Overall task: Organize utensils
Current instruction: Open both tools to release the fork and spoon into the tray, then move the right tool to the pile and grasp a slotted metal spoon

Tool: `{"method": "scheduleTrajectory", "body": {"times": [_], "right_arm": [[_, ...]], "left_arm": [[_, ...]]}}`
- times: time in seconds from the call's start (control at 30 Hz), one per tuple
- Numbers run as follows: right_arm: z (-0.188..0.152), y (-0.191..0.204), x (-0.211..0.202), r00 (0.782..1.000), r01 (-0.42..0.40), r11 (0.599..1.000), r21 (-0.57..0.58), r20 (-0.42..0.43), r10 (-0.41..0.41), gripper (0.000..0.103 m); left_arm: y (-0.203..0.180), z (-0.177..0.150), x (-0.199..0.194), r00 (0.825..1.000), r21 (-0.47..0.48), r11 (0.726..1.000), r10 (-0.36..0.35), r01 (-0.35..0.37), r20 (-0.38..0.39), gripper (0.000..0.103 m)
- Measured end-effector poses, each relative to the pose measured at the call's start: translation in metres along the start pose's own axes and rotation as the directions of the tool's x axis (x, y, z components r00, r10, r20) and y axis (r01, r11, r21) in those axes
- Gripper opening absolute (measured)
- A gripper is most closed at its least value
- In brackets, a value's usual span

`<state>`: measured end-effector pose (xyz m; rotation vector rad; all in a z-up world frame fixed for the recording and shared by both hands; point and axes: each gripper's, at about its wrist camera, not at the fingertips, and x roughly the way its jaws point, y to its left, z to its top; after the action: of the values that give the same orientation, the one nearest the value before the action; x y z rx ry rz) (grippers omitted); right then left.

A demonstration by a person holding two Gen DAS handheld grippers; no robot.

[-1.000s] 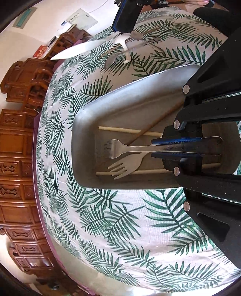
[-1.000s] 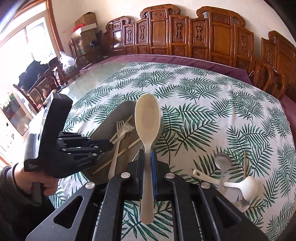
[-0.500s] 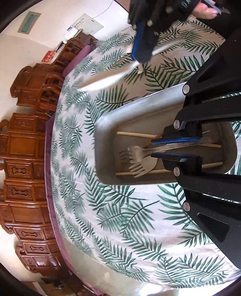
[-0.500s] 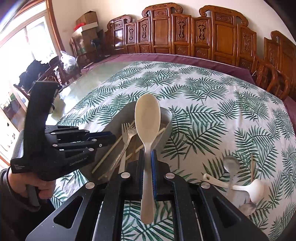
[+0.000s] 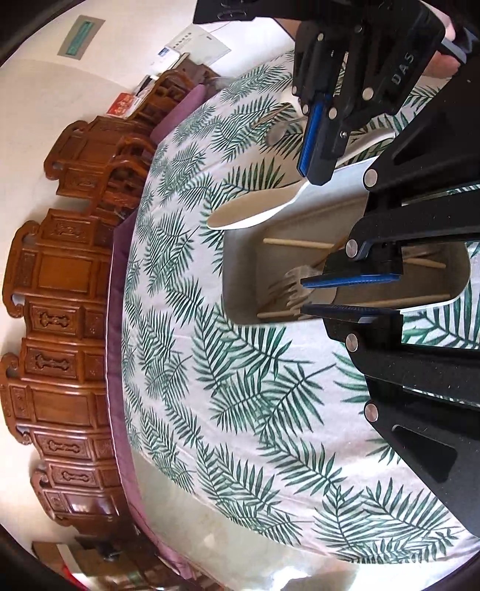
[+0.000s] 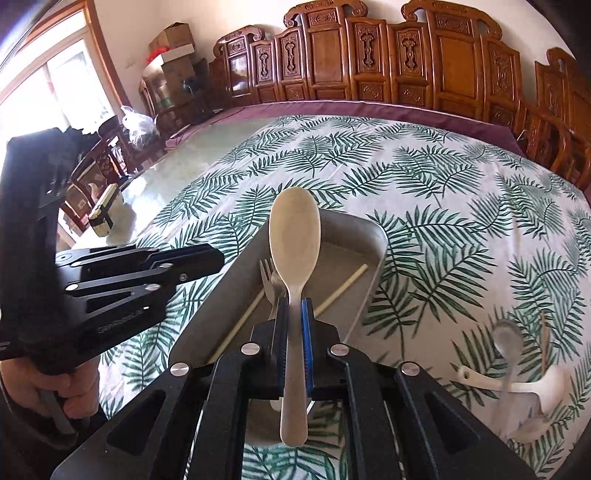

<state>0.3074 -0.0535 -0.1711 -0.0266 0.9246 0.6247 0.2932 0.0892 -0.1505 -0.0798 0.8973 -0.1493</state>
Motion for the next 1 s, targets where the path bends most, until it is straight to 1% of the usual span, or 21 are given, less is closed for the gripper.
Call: {"method": "scheduleTrajectory", "body": {"times": [0.2, 0.4, 0.63, 0.73, 0.83, 0.93, 1.0], "right_arm": [[0.004, 0.001, 0.016, 1.000, -0.002, 1.000, 0.016, -0.012, 0.003, 0.009], [-0.001, 0.007, 0.030, 0.999, 0.006, 1.000, 0.004, -0.036, -0.005, 0.009], [-0.004, 0.004, 0.030, 1.000, -0.002, 1.000, 0.003, -0.030, 0.002, 0.010], [-0.005, 0.000, 0.017, 1.000, -0.001, 1.000, 0.005, -0.005, 0.001, 0.010], [-0.013, -0.008, -0.009, 0.999, 0.018, 1.000, 0.005, 0.034, -0.018, 0.010], [-0.024, -0.019, -0.037, 0.997, 0.050, 0.999, 0.006, 0.062, -0.050, 0.010], [-0.035, -0.030, -0.059, 0.993, 0.084, 0.996, 0.013, 0.080, -0.085, 0.010]], "left_arm": [[0.011, 0.003, -0.005, 1.000, -0.022, 1.000, 0.014, -0.013, 0.018, 0.008], [0.016, 0.004, -0.007, 0.999, -0.032, 0.999, 0.020, -0.020, 0.025, 0.008], [0.016, 0.004, -0.009, 0.999, -0.033, 0.999, 0.025, -0.024, 0.031, 0.008], [0.012, 0.005, -0.010, 0.999, -0.025, 0.999, 0.029, -0.028, 0.035, 0.008], [0.003, 0.004, -0.013, 0.999, -0.008, 1.000, 0.026, -0.025, 0.044, 0.008], [-0.011, 0.003, -0.018, 0.998, 0.011, 1.000, 0.010, -0.011, 0.059, 0.020], [-0.020, 0.002, -0.020, 0.998, 0.021, 1.000, -0.001, 0.000, 0.064, 0.023]]}}
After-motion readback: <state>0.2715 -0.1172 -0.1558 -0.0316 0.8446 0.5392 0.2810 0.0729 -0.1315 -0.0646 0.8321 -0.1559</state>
